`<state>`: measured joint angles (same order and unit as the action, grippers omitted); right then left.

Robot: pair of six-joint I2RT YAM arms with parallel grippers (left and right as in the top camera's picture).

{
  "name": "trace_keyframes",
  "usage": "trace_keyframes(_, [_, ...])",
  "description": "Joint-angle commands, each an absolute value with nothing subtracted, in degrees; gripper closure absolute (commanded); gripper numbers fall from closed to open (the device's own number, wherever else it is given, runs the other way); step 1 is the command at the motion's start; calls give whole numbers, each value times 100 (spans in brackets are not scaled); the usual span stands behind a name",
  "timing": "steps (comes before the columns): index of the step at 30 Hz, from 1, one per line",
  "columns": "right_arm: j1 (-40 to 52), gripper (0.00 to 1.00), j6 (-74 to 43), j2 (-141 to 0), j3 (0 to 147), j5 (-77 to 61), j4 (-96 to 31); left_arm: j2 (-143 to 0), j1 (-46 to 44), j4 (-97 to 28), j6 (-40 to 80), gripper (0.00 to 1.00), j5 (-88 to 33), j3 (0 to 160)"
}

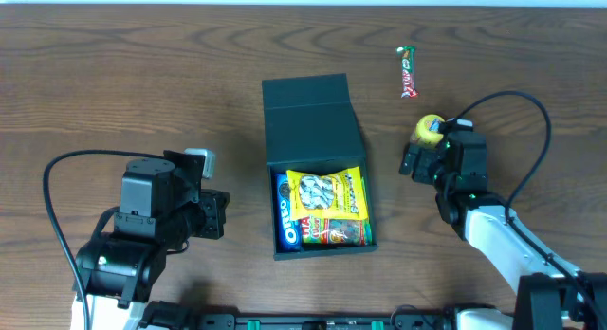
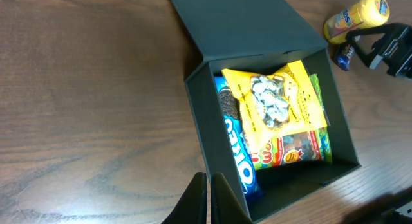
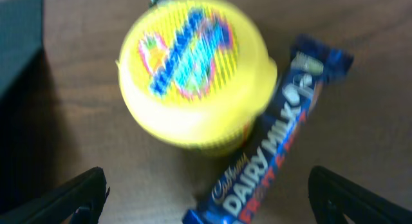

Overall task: Pack container
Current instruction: 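Reach the right gripper toward the yellow tube and purple bar, then close the right gripper on the yellow tube and lift it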

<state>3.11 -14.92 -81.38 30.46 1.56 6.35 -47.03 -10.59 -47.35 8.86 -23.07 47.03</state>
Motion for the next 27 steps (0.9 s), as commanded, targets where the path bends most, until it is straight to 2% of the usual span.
trace_keyframes(1, [318, 2, -1584, -8178, 3061, 303, 808, -4676, -1041, -4720, 768, 94, -2202, 4825])
trace_keyframes(5, [318, 11, -1586, -8298, 3063, 301, 1024, -4676, -1041, -4670, 768, 94, -2202, 4825])
trace_keyframes(18, [318, 22, -1586, -8479, 3065, 301, 1420, -4676, -1041, -4648, 768, 94, -2202, 4825])
trace_keyframes(27, [320, 22, -1629, -8742, 3074, 257, 1461, -4676, -1041, -4646, 768, 94, -2202, 4825])
